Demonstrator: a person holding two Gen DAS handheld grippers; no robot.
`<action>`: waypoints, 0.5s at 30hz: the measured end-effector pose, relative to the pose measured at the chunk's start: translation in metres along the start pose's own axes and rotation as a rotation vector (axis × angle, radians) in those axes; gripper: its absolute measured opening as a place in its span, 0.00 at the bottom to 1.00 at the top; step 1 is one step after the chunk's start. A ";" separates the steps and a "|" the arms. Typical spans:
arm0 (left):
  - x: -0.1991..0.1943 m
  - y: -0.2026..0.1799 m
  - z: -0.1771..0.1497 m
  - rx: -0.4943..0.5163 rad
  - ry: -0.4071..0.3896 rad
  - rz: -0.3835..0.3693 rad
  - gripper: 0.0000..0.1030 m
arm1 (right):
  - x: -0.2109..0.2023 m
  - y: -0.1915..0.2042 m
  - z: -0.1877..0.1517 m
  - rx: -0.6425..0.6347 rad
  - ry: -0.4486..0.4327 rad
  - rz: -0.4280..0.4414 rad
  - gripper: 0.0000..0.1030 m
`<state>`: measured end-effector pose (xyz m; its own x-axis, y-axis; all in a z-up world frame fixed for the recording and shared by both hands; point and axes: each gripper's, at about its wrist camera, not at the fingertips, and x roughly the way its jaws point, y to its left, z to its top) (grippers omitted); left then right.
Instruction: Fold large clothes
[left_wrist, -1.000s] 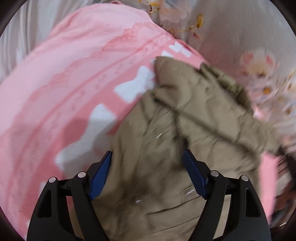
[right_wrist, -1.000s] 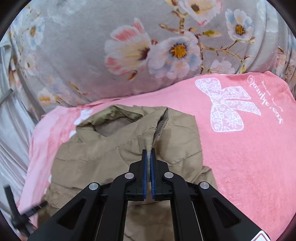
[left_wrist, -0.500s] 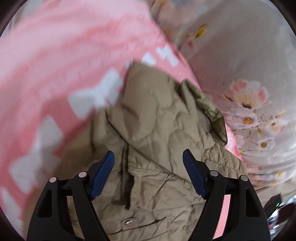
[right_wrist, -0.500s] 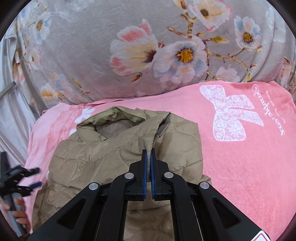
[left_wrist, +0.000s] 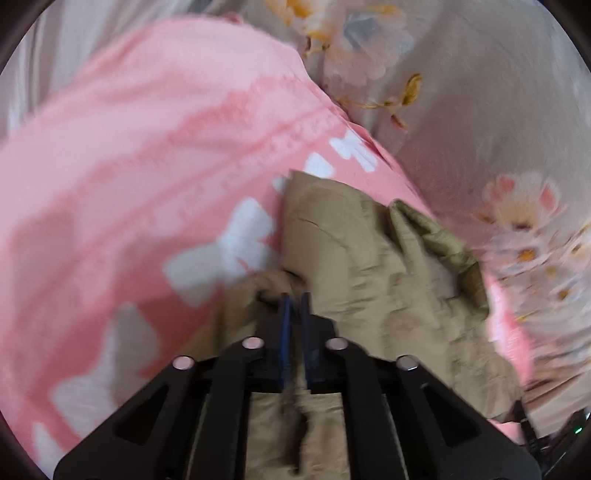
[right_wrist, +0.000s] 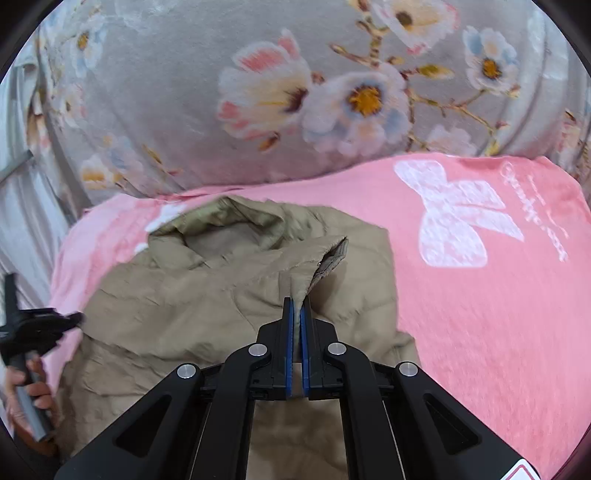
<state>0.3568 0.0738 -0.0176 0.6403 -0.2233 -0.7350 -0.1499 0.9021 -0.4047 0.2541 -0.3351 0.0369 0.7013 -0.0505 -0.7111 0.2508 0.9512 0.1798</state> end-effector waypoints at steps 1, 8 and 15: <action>0.002 0.001 -0.002 0.019 -0.011 0.041 0.00 | 0.011 -0.004 -0.009 0.004 0.039 -0.010 0.03; 0.025 0.027 -0.018 0.012 0.069 0.047 0.00 | 0.039 -0.017 -0.041 0.040 0.114 0.008 0.03; 0.024 0.026 -0.009 -0.094 0.153 -0.092 0.01 | 0.024 -0.016 -0.026 0.066 0.068 0.044 0.03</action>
<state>0.3611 0.0884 -0.0506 0.5335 -0.3630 -0.7640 -0.1705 0.8385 -0.5175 0.2493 -0.3433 -0.0010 0.6659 0.0134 -0.7459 0.2658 0.9299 0.2540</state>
